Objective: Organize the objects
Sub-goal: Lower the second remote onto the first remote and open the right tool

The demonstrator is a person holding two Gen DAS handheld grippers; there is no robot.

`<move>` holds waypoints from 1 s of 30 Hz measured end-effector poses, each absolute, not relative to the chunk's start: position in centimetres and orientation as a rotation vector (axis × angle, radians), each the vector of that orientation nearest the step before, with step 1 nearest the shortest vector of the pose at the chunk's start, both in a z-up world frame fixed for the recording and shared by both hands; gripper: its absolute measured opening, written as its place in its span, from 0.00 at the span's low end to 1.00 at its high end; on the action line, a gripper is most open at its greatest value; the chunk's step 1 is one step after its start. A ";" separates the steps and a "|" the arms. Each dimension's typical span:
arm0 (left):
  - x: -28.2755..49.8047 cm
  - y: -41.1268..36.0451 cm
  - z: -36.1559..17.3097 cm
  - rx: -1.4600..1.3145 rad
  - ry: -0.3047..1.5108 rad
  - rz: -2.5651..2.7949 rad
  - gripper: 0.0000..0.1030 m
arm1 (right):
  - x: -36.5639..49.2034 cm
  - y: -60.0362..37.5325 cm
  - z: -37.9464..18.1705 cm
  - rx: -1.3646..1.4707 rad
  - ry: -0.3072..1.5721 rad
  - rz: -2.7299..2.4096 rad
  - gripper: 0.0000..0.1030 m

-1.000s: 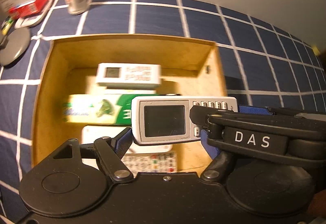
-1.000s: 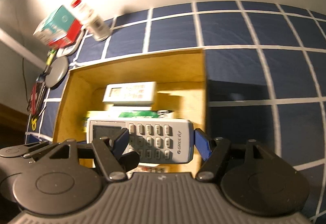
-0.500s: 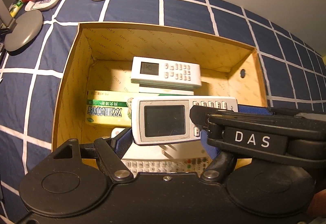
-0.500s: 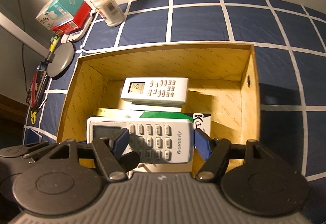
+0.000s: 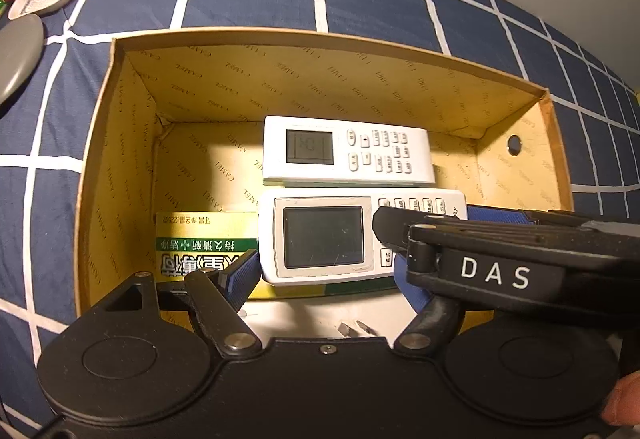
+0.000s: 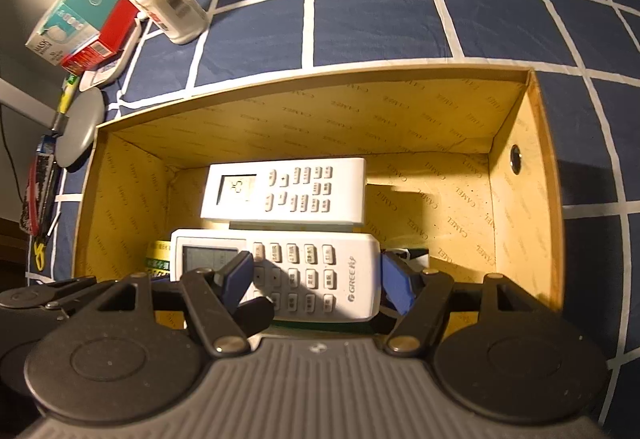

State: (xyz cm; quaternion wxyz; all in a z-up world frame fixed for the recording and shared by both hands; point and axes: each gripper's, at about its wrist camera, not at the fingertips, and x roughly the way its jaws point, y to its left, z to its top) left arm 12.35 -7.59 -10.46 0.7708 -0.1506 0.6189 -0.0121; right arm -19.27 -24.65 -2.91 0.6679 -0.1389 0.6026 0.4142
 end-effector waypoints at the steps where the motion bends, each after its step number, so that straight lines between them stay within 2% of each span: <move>1: 12.5 -7.5 -10.7 -0.331 1.346 -0.030 0.69 | -19.2 -24.5 -3.1 -0.318 1.360 0.931 0.67; 30: 12.9 -6.6 -10.7 -0.346 1.343 -0.032 0.71 | -19.0 -23.9 -3.3 -0.316 1.362 0.892 0.67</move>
